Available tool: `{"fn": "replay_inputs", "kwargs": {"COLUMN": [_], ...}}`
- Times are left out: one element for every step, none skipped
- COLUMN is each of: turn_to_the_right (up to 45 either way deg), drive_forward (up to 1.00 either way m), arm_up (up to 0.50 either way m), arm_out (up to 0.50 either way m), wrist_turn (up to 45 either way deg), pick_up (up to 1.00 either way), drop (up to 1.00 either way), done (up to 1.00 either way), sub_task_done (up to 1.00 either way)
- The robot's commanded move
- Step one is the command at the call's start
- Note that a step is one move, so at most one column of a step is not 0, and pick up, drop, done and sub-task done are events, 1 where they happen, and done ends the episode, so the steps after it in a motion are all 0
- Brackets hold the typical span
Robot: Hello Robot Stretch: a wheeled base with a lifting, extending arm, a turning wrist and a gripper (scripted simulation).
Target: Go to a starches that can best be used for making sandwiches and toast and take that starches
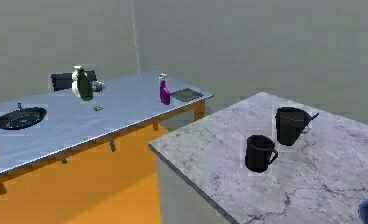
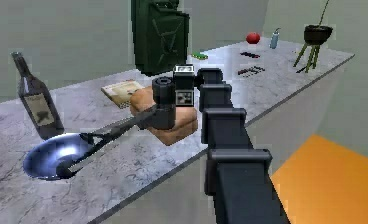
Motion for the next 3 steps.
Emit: {"fn": "replay_inputs", "kwargs": {"turn_to_the_right": [0.0, 0.0, 0.0], "drive_forward": [0.00, 0.00, 0.00], "arm_up": [0.00, 0.00, 0.00], "arm_out": [0.00, 0.00, 0.00], "wrist_turn": [45.0, 36.0, 0.0], "pick_up": [0.00, 0.00, 1.00], "drop": [0.00, 0.00, 0.00], "done": [0.00, 0.00, 0.00], "sub_task_done": [0.00, 0.00, 0.00]}}
